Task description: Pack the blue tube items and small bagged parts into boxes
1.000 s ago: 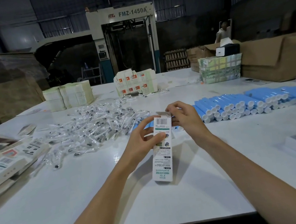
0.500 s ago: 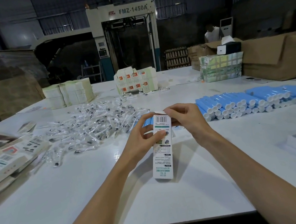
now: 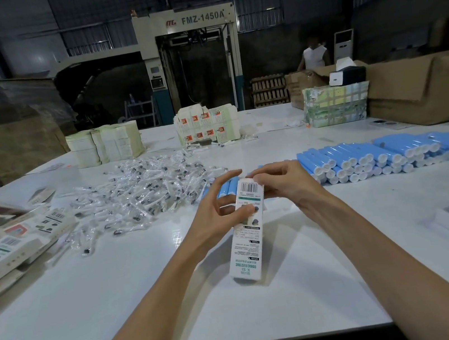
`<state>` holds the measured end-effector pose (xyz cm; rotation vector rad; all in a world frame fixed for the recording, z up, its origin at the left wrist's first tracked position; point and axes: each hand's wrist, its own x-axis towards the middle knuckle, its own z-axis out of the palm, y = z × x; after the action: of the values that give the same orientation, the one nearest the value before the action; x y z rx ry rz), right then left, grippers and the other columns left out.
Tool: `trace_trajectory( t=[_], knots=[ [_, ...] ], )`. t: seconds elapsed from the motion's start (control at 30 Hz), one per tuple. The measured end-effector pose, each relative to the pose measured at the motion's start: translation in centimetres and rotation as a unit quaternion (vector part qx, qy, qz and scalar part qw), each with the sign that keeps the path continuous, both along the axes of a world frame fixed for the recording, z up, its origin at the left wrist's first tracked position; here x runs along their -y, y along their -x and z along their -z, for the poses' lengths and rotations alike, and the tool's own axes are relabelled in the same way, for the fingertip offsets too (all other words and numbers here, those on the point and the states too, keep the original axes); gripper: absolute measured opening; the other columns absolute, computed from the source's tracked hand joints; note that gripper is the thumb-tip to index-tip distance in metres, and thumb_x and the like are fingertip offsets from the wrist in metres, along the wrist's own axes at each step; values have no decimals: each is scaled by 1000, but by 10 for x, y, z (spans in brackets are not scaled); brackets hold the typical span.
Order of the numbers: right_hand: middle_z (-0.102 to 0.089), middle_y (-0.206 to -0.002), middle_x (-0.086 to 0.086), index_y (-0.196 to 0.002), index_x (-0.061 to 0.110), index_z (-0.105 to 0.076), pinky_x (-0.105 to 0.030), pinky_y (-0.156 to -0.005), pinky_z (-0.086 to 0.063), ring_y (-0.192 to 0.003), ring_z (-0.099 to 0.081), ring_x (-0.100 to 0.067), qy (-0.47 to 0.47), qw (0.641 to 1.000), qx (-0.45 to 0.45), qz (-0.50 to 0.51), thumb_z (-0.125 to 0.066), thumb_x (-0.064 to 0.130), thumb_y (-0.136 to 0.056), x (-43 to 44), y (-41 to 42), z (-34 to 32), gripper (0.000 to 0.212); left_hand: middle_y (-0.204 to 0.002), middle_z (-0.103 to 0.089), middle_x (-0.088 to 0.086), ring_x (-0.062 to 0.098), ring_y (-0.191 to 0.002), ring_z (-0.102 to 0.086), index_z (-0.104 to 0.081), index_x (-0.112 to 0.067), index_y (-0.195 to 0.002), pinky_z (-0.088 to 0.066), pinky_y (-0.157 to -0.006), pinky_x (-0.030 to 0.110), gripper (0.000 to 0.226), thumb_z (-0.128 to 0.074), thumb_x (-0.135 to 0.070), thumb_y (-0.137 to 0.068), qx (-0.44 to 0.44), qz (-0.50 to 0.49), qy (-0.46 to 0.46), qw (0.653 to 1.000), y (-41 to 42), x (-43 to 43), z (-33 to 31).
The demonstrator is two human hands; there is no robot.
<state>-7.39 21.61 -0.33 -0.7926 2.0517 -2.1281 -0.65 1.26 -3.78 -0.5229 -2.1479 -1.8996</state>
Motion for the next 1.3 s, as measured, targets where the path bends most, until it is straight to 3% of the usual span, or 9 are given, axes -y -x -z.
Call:
trace_trajectory(
  t=[0.13,0.2,0.37,0.67,0.8,0.97,1.07,1.2,1.3],
  knots=[
    [-80,-102,-12,-104,12,-83,-36,-88,-63,-99,-78,-27,-16,1000,-12,-14,-68,15,-98,-3,2,3,16,-123,-79,-1,21,-112,-76,-57,-50,-147,-65,-78,33,64,-82,-20,-96,-1,-3,14,1000,0,0,1],
    [-80,-105,-8,-111,14,-82,-33,-90,-62,-104,-76,-23,-14,999,-26,-21,-66,16,-100,0,0,5,19,-124,-78,0,24,-114,-74,-59,-45,-147,-64,-79,34,62,-82,-18,-97,-4,-12,2,1000,1,1,1],
    [-81,-105,5,-120,21,-78,-23,-82,-59,-100,-77,-14,-41,995,-90,6,-72,17,-98,9,-7,11,23,-116,-80,9,28,-106,-76,-60,-39,-143,-63,-78,35,57,-82,-17,-95,-4,-27,-26,999,2,3,2],
    [-81,-99,-1,-112,10,-79,-24,-82,-58,-95,-76,-14,-28,995,-95,26,-69,10,-99,14,-5,16,16,-115,-80,10,25,-104,-78,-60,-30,-141,-63,-77,33,53,-82,-13,-96,-3,-28,-25,999,6,4,6],
    [-77,-114,-4,-126,9,-72,-31,-89,-59,-104,-74,-18,-41,993,-102,48,-61,10,-104,25,-12,19,24,-112,-81,12,29,-102,-79,-60,-29,-139,-63,-78,34,51,-82,-15,-96,5,-38,-46,998,8,0,10],
    [-57,-138,7,-156,26,-42,-23,-86,-56,-116,-64,-11,-106,983,-114,98,-53,24,-109,38,-23,28,48,-106,-82,1,20,-86,-80,-54,-27,-128,-63,-69,28,52,-89,-19,-91,8,-105,-75,992,12,-1,12],
    [-56,-140,3,-158,25,-32,-32,-92,-52,-117,-64,-18,-148,980,-81,111,-52,38,-109,36,-25,27,55,-105,-80,0,16,-87,-81,-46,-25,-125,-64,-67,29,58,-90,-16,-88,16,-124,-103,987,15,1,16],
    [-43,-154,2,-160,32,-20,-48,-102,-50,-129,-55,-21,-333,920,-170,121,-50,71,-97,27,-29,30,80,-115,-71,7,12,-86,-81,-40,-22,-125,-64,-67,26,62,-89,-12,-89,42,-166,-151,973,21,2,19],
    [-51,-151,3,-155,34,-27,-49,-101,-50,-128,-57,-22,-379,898,-187,123,-43,87,-87,26,-32,32,88,-118,-72,10,15,-90,-81,-40,-20,-132,-65,-70,29,66,-89,-10,-88,52,-151,-184,970,24,6,18]
  ],
)
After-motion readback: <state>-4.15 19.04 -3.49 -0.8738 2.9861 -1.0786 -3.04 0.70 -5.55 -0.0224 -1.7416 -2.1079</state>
